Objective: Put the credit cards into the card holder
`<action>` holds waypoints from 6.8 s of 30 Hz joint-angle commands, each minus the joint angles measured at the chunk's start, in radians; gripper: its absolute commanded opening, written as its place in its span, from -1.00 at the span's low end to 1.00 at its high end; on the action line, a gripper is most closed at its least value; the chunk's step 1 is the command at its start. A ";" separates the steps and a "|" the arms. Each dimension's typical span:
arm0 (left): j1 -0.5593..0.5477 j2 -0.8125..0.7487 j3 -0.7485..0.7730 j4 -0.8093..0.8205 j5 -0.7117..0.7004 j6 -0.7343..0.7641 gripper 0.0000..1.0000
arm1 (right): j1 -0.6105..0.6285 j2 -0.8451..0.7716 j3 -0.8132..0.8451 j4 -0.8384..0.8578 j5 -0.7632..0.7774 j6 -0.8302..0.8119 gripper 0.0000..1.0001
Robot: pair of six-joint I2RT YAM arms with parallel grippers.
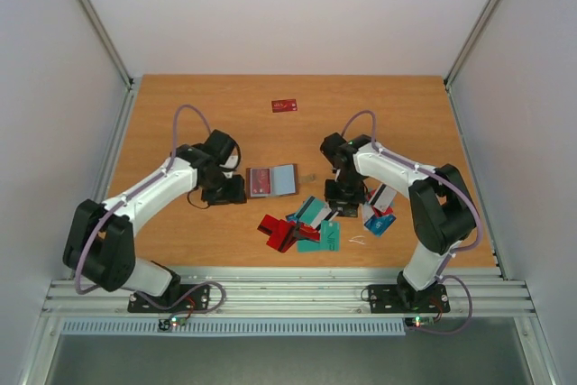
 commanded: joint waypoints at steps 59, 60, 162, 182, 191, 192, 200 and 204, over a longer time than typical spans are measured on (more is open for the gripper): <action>-0.436 0.369 -0.076 0.485 0.403 -0.063 -0.43 | 0.280 -0.040 -0.305 0.257 -0.003 0.393 -0.50; -0.439 0.361 -0.087 0.498 0.409 -0.070 -0.43 | 0.281 -0.044 -0.310 0.265 -0.014 0.392 -0.50; -0.426 0.032 -0.032 0.382 0.322 -0.198 -0.21 | 0.227 -0.800 -0.587 0.309 -0.255 0.428 -0.98; 0.043 -0.082 0.271 0.203 0.537 0.015 0.94 | -0.153 -0.519 -0.101 0.486 -0.824 0.059 -0.98; 0.108 -0.066 0.156 0.788 0.970 -0.294 0.40 | -0.198 -0.389 0.069 0.587 -1.060 0.072 -0.98; 0.107 -0.065 0.153 0.843 0.983 -0.332 0.37 | -0.199 -0.380 0.079 0.590 -1.075 0.074 -0.98; 0.109 -0.062 0.133 1.062 1.031 -0.518 0.11 | -0.198 -0.363 0.094 0.611 -1.180 0.078 -0.98; 0.107 -0.058 0.127 1.069 1.049 -0.548 -0.01 | -0.197 -0.365 0.093 0.662 -1.203 0.125 -0.98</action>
